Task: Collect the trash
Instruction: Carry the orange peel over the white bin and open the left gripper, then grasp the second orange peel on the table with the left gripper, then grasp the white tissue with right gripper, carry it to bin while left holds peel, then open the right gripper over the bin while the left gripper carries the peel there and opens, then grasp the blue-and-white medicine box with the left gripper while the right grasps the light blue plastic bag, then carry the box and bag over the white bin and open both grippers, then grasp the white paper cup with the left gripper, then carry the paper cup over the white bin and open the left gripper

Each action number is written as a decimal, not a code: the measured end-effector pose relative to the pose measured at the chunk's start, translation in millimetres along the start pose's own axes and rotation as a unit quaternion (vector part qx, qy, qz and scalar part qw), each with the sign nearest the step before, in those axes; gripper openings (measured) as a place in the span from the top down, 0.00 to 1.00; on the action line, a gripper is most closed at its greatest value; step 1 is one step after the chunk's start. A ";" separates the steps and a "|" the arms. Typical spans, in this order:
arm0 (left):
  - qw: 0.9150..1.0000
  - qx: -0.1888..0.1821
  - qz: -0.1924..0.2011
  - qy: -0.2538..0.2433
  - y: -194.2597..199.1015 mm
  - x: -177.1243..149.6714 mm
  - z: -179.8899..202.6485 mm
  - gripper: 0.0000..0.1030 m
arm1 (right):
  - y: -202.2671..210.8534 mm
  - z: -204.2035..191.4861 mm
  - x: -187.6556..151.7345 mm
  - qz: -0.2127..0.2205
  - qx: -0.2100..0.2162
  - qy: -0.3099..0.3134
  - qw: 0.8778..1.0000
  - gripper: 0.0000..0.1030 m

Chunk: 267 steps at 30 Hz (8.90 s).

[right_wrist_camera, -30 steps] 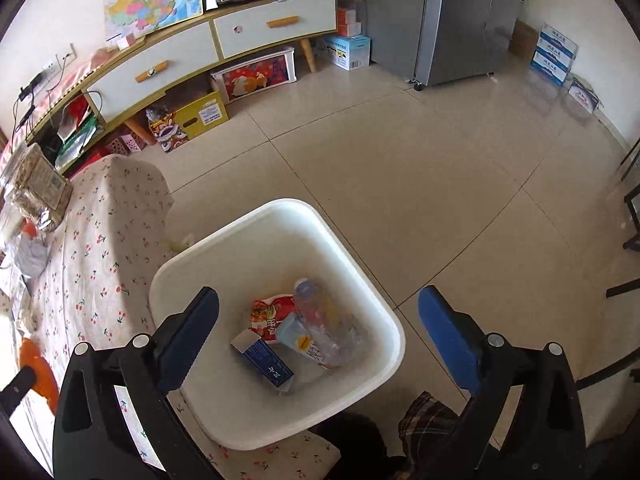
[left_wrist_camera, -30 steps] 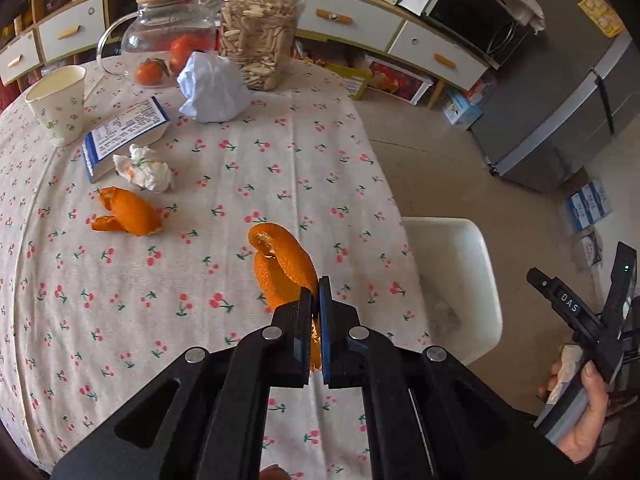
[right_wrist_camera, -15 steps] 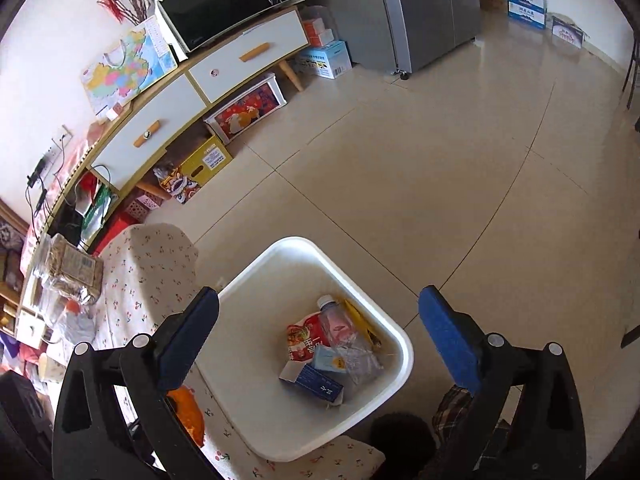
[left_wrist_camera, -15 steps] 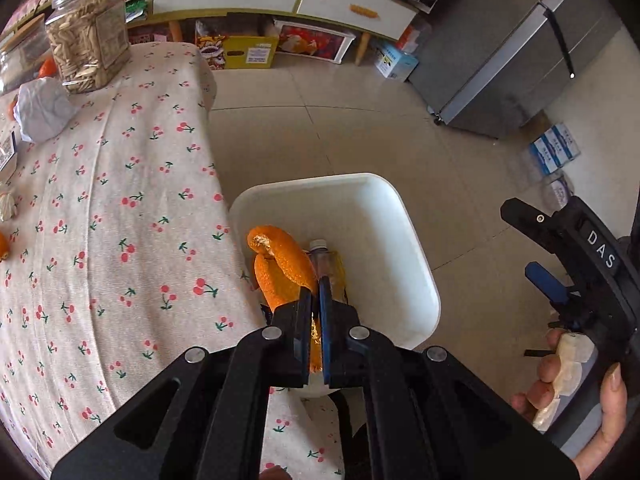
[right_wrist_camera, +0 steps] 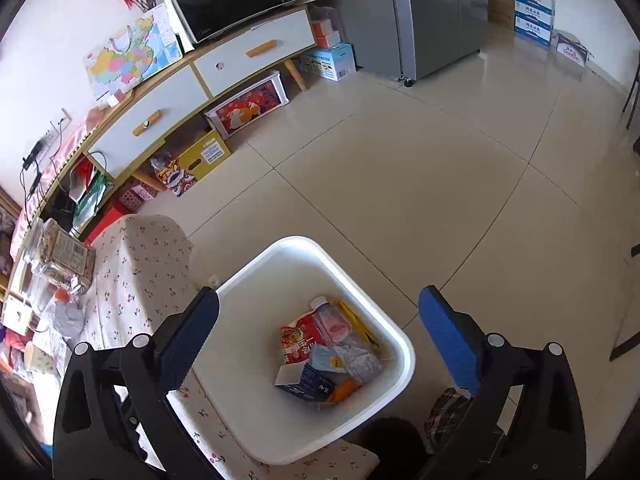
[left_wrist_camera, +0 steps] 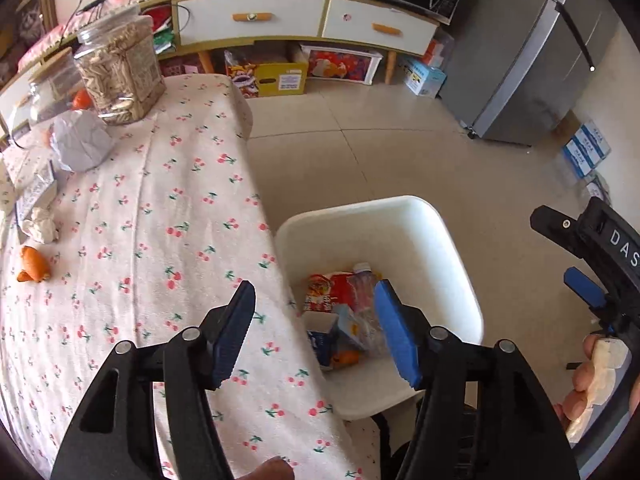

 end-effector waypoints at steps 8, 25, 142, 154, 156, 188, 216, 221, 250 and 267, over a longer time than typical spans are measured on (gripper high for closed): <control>0.996 0.086 0.012 0.033 10.1 4.3 -78.8 0.35 | -3.8 -51.1 -17.2 -0.002 -0.004 0.080 0.997 0.07; 0.964 0.166 -0.013 0.208 -6.4 -30.8 -273.6 0.35 | -24.6 -157.8 -72.7 -0.040 0.015 0.203 0.978 0.07; 0.981 0.158 -0.091 -0.066 -58.4 88.8 -329.4 0.22 | -32.0 -227.5 -46.0 0.042 0.038 0.368 0.928 0.07; 0.988 0.126 -0.091 0.008 1.6 -10.6 -348.3 0.44 | -54.9 -405.2 -98.0 -0.005 0.179 0.417 0.891 0.07; 0.988 0.122 -0.081 0.041 19.6 -20.6 -363.7 0.44 | -64.8 -424.6 -105.9 -0.010 0.170 0.416 0.893 0.07; 0.992 0.036 0.058 0.106 107.4 1.1 -245.7 0.44 | 20.2 -193.9 -52.9 0.020 0.071 0.334 0.939 0.45; 0.998 -0.012 0.044 0.031 27.8 47.7 -57.2 0.25 | -7.7 -13.9 -4.8 0.003 -0.037 0.140 0.989 0.11; 0.983 0.155 0.080 0.061 35.0 47.6 -198.9 0.24 | -6.0 -44.0 -12.6 0.013 -0.034 0.178 0.983 0.09; 0.972 0.206 0.101 0.056 17.5 95.0 -414.9 0.44 | -21.0 -119.2 -36.5 -0.009 -0.021 0.238 0.971 0.08; 0.995 -0.027 0.097 0.005 50.2 59.5 -77.6 0.36 | 40.6 -8.3 0.1 0.082 -0.015 0.100 0.991 0.07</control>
Point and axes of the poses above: each gripper's, at about its wrist camera, not at the fingertips, and y roughly against the way its jaws point, z to its right, x to its top, the point moved 10 cm from there along -y, roughly the way its jaws point, and after that the axes turned 5 degrees about -z, right-handed, at the moved point
